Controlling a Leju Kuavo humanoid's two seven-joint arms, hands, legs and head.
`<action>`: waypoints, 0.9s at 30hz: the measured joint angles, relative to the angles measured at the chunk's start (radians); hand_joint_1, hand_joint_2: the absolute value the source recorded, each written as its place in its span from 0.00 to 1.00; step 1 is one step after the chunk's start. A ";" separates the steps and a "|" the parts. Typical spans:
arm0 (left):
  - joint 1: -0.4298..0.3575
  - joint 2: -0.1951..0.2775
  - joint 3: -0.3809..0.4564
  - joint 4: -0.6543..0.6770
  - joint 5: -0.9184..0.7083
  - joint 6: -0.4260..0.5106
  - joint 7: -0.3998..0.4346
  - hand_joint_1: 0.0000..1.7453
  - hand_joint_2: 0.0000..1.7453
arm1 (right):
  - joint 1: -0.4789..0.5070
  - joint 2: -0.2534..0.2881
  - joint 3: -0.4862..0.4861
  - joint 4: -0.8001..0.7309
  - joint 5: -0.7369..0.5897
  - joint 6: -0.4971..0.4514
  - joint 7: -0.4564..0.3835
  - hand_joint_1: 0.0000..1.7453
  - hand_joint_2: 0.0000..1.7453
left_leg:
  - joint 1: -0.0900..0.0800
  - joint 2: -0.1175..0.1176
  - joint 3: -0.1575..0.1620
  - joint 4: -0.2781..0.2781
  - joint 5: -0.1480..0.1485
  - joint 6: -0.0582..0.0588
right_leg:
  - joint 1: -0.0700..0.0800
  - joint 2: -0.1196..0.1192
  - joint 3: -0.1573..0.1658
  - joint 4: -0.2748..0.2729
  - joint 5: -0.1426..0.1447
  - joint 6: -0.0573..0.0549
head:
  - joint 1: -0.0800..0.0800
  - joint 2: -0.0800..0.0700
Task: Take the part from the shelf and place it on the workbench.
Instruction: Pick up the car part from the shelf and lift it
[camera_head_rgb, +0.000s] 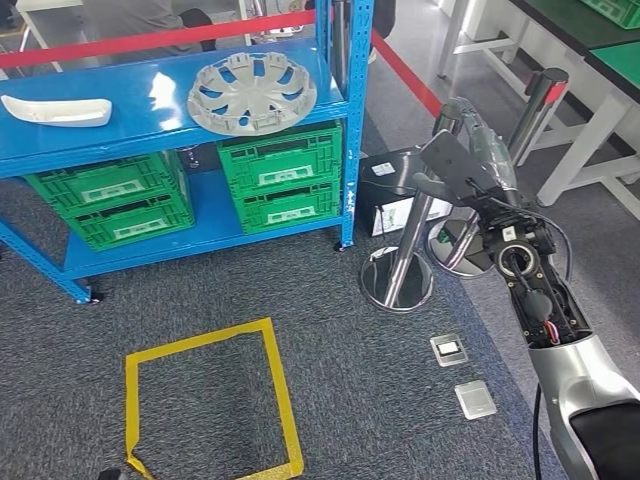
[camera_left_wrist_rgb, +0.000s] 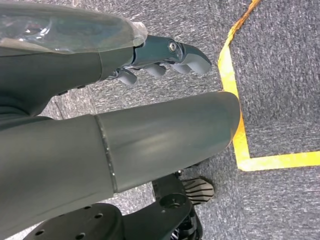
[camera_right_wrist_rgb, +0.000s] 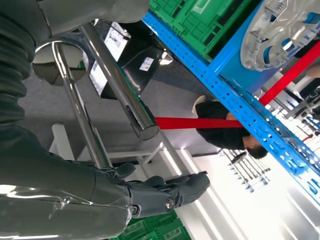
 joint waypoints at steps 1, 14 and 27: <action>0.000 0.000 0.000 0.000 0.000 0.000 0.000 0.00 0.00 | 0.000 0.000 0.000 -0.001 0.000 0.000 0.000 0.00 1.00 | 0.000 0.000 0.000 0.001 -0.001 0.002 | -0.001 0.001 0.000 0.000 0.000 0.001 | 0.000 0.000; -0.001 -0.006 0.000 0.000 0.001 0.000 0.000 0.00 0.00 | 0.003 -0.008 -0.007 -0.017 0.001 0.013 0.001 0.00 1.00 | 0.022 0.033 0.039 -0.029 -0.016 0.005 | -0.024 -0.055 -0.119 0.209 -0.050 0.055 | 0.018 0.000; -0.014 -0.005 -0.001 0.001 -0.006 -0.001 0.002 0.00 0.00 | 0.010 -0.012 -0.014 -0.033 0.011 0.024 0.003 0.00 1.00 | 0.031 0.039 -0.119 0.252 -0.065 -0.058 | -0.019 -0.041 0.049 -0.019 -0.035 -0.005 | -0.003 0.000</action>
